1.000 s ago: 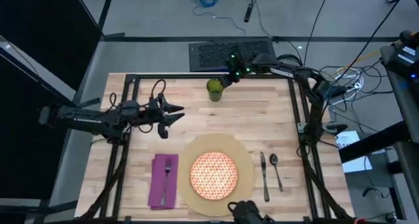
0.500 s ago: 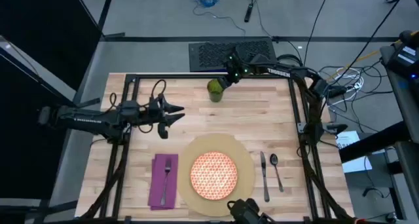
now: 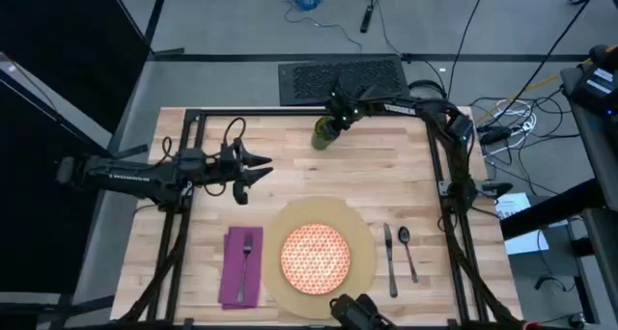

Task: Set table place
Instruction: Move the green glass to the top right of the brown placemat

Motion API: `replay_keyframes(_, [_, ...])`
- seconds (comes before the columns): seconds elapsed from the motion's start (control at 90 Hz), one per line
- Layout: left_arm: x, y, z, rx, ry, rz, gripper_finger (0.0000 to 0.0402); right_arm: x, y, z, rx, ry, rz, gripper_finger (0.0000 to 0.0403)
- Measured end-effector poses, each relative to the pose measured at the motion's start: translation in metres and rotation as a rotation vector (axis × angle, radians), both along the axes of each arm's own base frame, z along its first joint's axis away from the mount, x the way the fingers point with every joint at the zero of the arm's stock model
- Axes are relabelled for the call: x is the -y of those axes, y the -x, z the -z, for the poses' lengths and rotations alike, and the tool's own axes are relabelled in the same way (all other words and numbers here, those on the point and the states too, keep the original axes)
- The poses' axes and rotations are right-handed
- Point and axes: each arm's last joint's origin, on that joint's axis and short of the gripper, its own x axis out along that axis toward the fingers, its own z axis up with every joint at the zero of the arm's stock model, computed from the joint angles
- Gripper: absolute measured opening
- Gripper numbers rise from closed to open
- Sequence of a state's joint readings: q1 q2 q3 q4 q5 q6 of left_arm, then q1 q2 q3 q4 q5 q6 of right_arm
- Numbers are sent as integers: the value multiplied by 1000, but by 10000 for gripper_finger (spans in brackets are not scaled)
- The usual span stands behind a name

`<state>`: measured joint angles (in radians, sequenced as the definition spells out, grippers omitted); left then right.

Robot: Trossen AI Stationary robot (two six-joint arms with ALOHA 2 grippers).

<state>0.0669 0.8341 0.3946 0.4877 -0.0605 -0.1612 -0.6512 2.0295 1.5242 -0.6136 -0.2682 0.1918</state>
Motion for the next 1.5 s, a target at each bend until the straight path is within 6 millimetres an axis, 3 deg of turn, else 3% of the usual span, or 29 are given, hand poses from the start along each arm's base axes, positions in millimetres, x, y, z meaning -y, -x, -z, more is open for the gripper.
replay_keyframes(0.056, [0,0,0,0,-3,-1,118,-2,0,-4,7,18,-37,17])
replay_keyframes(0.156, [0,0,0,0,-10,0,118,-4,-1,-23,9,19,-77,4])
replay_keyframes(0.344, [0,0,-1,13,-11,-1,118,-12,5,-84,-106,-23,-174,2])
replay_keyframes(0.489, [0,2,-4,33,-17,1,118,-45,27,-140,-267,-17,-240,1])
replay_keyframes(0.656, [0,4,-6,41,-22,2,118,-92,61,-170,-277,-8,-216,1])
replay_keyframes(0.756, [0,4,-6,41,-20,2,118,-115,88,-157,-260,-22,-153,1])
replay_keyframes(0.9, [0,4,-6,43,-15,3,118,-139,121,-108,-191,-57,-16,0])
replay_keyframes(1.1, [0,4,-6,46,10,5,118,-166,137,-52,-210,-135,16,0])
replay_keyframes(1.189, [0,4,-6,51,10,5,118,-176,137,-42,-244,-151,7,0])
replay_keyframes(1.5, [0,4,-7,54,11,5,118,-192,129,-34,-307,-148,2,0])
